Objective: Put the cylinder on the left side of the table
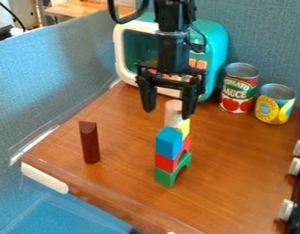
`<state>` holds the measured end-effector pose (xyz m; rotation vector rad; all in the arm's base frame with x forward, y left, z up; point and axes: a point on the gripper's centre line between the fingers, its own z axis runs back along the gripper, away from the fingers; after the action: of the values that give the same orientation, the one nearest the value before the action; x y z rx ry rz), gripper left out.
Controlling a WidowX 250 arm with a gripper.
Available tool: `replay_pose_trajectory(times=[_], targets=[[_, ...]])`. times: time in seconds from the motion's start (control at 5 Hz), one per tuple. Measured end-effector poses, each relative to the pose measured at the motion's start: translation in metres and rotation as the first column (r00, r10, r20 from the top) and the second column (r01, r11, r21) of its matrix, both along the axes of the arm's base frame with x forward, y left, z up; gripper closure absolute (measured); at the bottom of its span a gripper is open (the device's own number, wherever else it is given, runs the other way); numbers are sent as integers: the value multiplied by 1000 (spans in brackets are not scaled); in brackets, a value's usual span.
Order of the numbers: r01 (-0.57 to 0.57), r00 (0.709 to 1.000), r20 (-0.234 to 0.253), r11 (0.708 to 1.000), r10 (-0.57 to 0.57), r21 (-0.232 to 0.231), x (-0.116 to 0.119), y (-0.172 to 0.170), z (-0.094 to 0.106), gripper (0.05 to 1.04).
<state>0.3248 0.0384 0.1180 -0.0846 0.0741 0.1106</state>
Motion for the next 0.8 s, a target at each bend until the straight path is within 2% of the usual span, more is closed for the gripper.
replay_pose_trajectory(times=[0.2, 0.4, 0.6, 0.8], targets=[[-10, 1000, 3, 1000, 10, -13, 2, -1, 1, 132], [-13, 1000, 16, 1000, 13, -24, 4, -3, 1, 426], [-13, 1000, 10, 1000, 13, -20, 4, -3, 1, 574], [-7, 1000, -2, 1000, 7, -10, 2, -2, 1, 575]])
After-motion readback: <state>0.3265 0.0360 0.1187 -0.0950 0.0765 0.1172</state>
